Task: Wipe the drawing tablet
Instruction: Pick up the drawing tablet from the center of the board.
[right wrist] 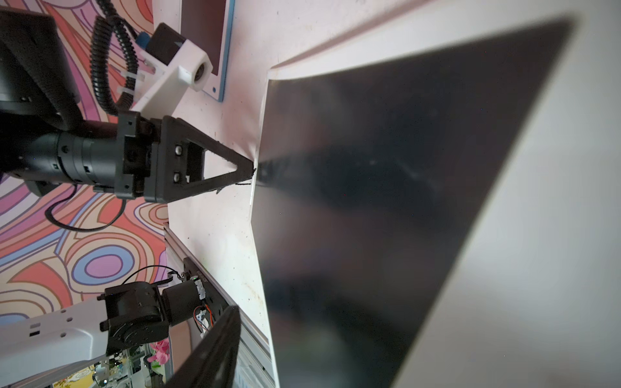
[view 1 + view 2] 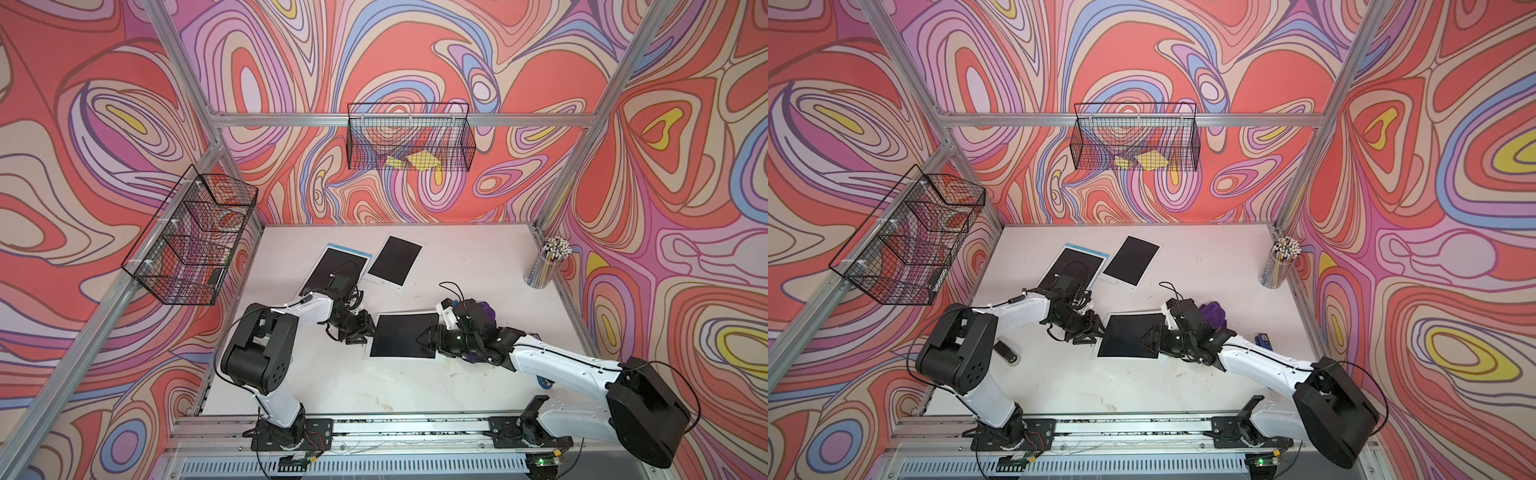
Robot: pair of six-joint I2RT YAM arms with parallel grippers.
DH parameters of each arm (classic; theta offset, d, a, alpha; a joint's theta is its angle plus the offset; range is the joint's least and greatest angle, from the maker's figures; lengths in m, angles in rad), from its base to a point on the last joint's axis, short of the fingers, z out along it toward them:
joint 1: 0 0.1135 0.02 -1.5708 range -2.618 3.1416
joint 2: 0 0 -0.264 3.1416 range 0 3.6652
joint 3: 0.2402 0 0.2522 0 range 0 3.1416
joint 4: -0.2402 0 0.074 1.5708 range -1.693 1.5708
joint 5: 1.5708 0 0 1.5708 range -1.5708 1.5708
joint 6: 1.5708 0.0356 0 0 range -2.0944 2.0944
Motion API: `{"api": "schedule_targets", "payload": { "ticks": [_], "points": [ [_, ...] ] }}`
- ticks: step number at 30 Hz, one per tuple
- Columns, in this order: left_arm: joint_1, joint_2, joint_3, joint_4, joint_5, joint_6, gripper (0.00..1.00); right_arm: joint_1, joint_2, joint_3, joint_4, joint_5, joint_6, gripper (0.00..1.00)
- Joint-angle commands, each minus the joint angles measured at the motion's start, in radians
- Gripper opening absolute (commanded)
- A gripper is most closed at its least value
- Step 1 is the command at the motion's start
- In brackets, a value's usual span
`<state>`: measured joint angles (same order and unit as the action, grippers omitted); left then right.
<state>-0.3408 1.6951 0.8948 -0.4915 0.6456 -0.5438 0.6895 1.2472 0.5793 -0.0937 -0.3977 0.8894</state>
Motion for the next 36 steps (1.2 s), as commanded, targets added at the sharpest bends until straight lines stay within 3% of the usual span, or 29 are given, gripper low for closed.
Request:
{"api": "schedule_targets", "payload": {
  "ticks": [1,9,11,15,16,23,27,31,36],
  "points": [
    [-0.007,0.005,0.018,0.003,0.007,0.0,0.52,0.0,-0.029,0.039,0.014,-0.01,-0.021,0.54],
    [-0.008,-0.016,0.036,0.012,0.002,0.014,0.56,-0.005,-0.058,0.082,-0.028,-0.036,-0.033,0.43],
    [-0.008,-0.03,0.049,0.019,0.008,0.013,0.56,-0.005,-0.053,0.098,-0.046,-0.041,-0.037,0.3],
    [-0.007,-0.044,0.088,-0.018,-0.008,0.035,0.56,-0.007,-0.045,0.123,-0.085,-0.034,-0.046,0.24],
    [-0.007,-0.047,0.097,-0.03,-0.013,0.041,0.56,-0.007,-0.043,0.128,-0.094,-0.03,-0.048,0.19],
    [-0.019,-0.175,0.106,-0.022,-0.05,0.083,0.57,-0.01,-0.043,0.167,-0.148,-0.003,-0.06,0.19],
    [-0.111,-0.32,0.103,-0.002,-0.13,0.188,0.58,-0.015,-0.049,0.218,-0.217,0.01,-0.086,0.17],
    [-0.31,-0.425,0.102,-0.019,-0.324,0.337,0.55,-0.038,-0.047,0.267,-0.303,0.017,-0.104,0.07],
    [-0.471,-0.538,0.031,0.006,-0.538,0.468,0.53,-0.091,-0.033,0.295,-0.341,-0.046,-0.091,0.01]
  ]
}}
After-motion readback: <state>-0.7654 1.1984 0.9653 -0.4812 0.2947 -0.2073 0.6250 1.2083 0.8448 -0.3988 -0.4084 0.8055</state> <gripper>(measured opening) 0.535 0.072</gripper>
